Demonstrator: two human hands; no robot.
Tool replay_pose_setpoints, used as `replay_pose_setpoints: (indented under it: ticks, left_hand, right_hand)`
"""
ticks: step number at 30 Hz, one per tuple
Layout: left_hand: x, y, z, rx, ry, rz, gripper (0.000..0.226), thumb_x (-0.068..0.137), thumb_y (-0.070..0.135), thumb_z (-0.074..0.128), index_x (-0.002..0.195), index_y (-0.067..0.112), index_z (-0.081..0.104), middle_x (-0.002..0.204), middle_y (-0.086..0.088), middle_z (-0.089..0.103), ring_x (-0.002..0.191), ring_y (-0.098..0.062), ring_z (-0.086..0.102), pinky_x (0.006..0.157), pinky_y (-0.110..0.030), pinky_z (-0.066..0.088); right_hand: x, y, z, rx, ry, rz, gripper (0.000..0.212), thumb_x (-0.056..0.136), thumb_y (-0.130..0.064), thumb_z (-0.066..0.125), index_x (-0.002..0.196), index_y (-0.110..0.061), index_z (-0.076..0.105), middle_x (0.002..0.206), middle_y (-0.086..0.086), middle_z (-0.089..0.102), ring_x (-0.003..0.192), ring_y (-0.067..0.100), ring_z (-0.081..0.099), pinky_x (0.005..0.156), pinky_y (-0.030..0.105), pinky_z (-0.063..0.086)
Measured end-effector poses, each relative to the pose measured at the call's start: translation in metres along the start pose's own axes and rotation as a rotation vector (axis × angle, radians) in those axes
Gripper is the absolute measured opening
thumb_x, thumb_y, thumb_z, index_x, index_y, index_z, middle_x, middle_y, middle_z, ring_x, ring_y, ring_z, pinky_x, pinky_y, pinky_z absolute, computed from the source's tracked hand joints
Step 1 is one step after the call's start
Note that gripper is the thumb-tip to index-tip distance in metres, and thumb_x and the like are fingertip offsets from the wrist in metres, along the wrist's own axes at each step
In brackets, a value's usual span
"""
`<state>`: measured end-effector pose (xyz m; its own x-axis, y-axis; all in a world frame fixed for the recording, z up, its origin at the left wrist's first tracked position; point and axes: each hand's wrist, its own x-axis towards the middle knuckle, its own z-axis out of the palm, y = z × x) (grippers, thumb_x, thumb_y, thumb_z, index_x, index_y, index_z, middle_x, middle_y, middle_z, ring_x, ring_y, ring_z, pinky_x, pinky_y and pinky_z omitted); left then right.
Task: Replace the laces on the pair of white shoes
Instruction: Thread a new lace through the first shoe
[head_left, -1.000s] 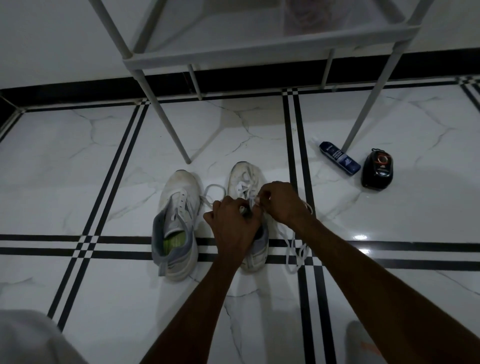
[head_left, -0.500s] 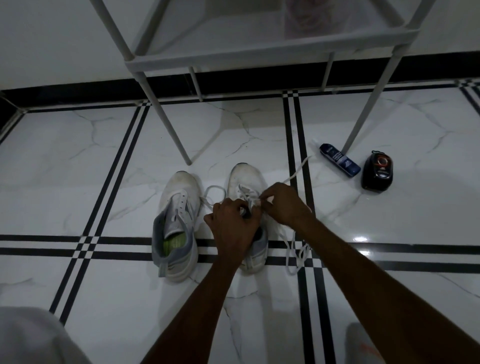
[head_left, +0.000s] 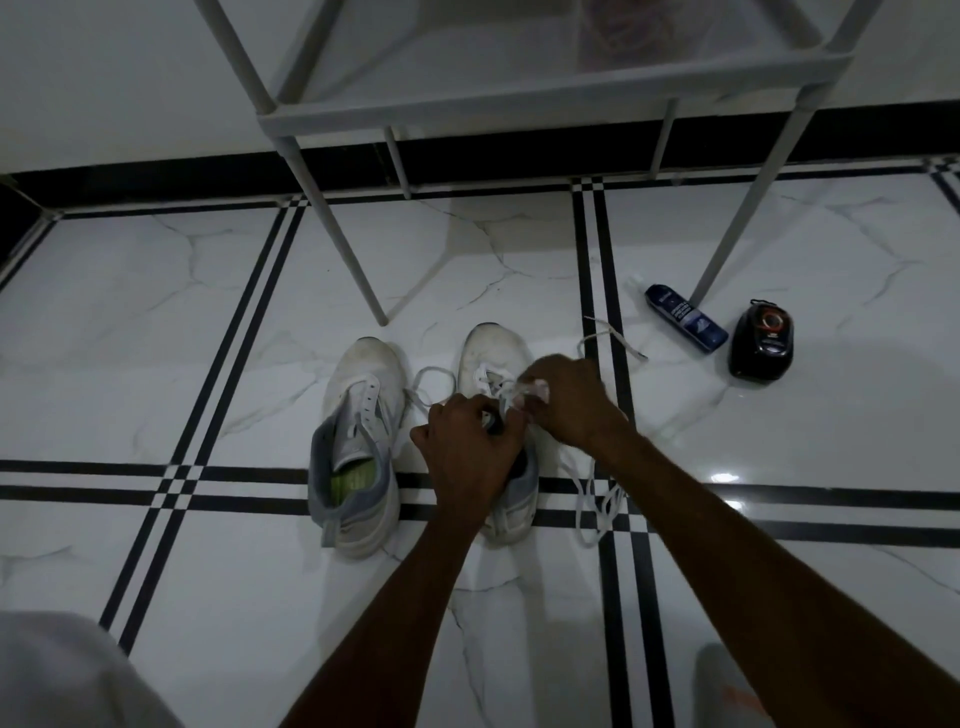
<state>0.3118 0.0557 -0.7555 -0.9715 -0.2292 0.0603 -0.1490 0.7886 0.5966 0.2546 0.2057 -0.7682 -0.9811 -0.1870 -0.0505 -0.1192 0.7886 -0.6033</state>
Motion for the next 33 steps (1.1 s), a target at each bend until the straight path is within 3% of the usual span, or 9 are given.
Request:
replay_pose_setpoints:
  ticks: [6, 12, 17, 21, 24, 27, 29, 31, 33]
  left_hand:
    - [-0.002, 0.0, -0.002, 0.001, 0.0, 0.0, 0.032, 0.082, 0.056, 0.055, 0.074, 0.03, 0.072, 0.071, 0.009, 0.063, 0.08, -0.016, 0.062, 0.082, -0.047, 0.047]
    - [-0.002, 0.001, -0.006, -0.049, 0.002, 0.063, 0.026, 0.083, 0.053, 0.062, 0.076, 0.028, 0.065, 0.076, 0.01, 0.056, 0.082, -0.014, 0.058, 0.074, -0.04, 0.051]
    - [0.012, 0.004, -0.015, -0.227, 0.028, 0.133, 0.03, 0.083, 0.038, 0.067, 0.108, 0.022, 0.066, 0.098, 0.004, 0.062, 0.095, -0.017, 0.057, 0.085, -0.043, 0.051]
    - [0.049, 0.022, -0.03, -0.322, -0.242, 0.283, 0.051, 0.082, 0.036, 0.073, 0.13, 0.025, 0.06, 0.126, 0.007, 0.062, 0.119, -0.017, 0.051, 0.099, -0.035, 0.043]
    - [0.071, 0.045, -0.037, -0.366, -0.424, 0.346, 0.029, 0.088, 0.033, 0.076, 0.111, 0.017, 0.074, 0.107, 0.004, 0.075, 0.104, -0.008, 0.067, 0.087, -0.021, 0.048]
    - [0.087, 0.033, -0.037, -0.406, -0.257, 0.192, 0.01, 0.092, 0.026, 0.073, 0.095, 0.019, 0.08, 0.09, 0.006, 0.078, 0.088, -0.003, 0.072, 0.083, -0.024, 0.055]
    - [0.095, 0.013, -0.039, -0.325, -0.06, 0.107, 0.022, 0.087, 0.038, 0.073, 0.106, 0.029, 0.076, 0.104, 0.009, 0.076, 0.097, -0.008, 0.07, 0.092, -0.035, 0.056]
    - [0.094, 0.012, -0.042, -0.284, -0.161, 0.206, 0.054, 0.08, 0.039, 0.081, 0.13, 0.028, 0.065, 0.131, 0.006, 0.064, 0.118, -0.009, 0.058, 0.105, -0.027, 0.046]
    - [0.091, 0.022, -0.04, -0.305, -0.373, 0.383, 0.05, 0.082, 0.031, 0.082, 0.129, 0.022, 0.067, 0.137, 0.001, 0.06, 0.127, -0.009, 0.053, 0.108, -0.022, 0.039]
  right_hand:
    - [-0.002, 0.01, -0.004, -0.078, 0.119, 0.219, 0.016, 0.083, -0.013, 0.064, 0.087, -0.009, 0.079, 0.091, 0.009, 0.075, 0.084, 0.026, 0.07, 0.075, 0.038, 0.06]
    - [-0.005, -0.002, -0.014, -0.054, -0.083, 0.29, 0.015, 0.083, -0.025, 0.066, 0.091, -0.02, 0.077, 0.097, 0.004, 0.075, 0.091, 0.024, 0.07, 0.084, 0.04, 0.058]
    - [-0.002, -0.015, -0.049, 0.233, -0.178, 0.192, 0.015, 0.09, -0.024, 0.07, 0.095, -0.011, 0.074, 0.084, 0.005, 0.074, 0.069, 0.013, 0.066, 0.068, 0.034, 0.058]
    - [-0.002, -0.036, -0.088, 0.547, -0.171, 0.197, 0.031, 0.094, -0.042, 0.064, 0.101, -0.012, 0.063, 0.075, 0.003, 0.072, 0.061, 0.011, 0.06, 0.056, 0.028, 0.049]
    - [0.0, -0.038, -0.107, 0.585, -0.155, 0.174, 0.028, 0.095, -0.038, 0.063, 0.103, -0.011, 0.063, 0.079, 0.004, 0.072, 0.064, 0.011, 0.06, 0.063, 0.029, 0.051]
    - [0.0, -0.033, -0.118, 0.607, -0.103, 0.152, 0.026, 0.096, -0.032, 0.063, 0.104, -0.007, 0.062, 0.08, 0.005, 0.07, 0.066, 0.01, 0.06, 0.064, 0.028, 0.052]
    - [-0.001, -0.03, -0.118, 0.6, -0.086, 0.14, 0.026, 0.096, -0.03, 0.063, 0.103, -0.005, 0.062, 0.08, 0.004, 0.068, 0.061, 0.002, 0.059, 0.06, 0.023, 0.049]
    - [0.001, -0.031, -0.113, 0.548, -0.099, 0.132, 0.024, 0.096, -0.031, 0.064, 0.101, -0.007, 0.062, 0.08, 0.002, 0.068, 0.057, -0.005, 0.057, 0.055, 0.018, 0.048]
    - [0.004, -0.032, -0.106, 0.532, -0.108, 0.131, 0.024, 0.095, -0.034, 0.065, 0.1, -0.01, 0.063, 0.08, 0.0, 0.069, 0.058, -0.007, 0.059, 0.059, 0.02, 0.049]
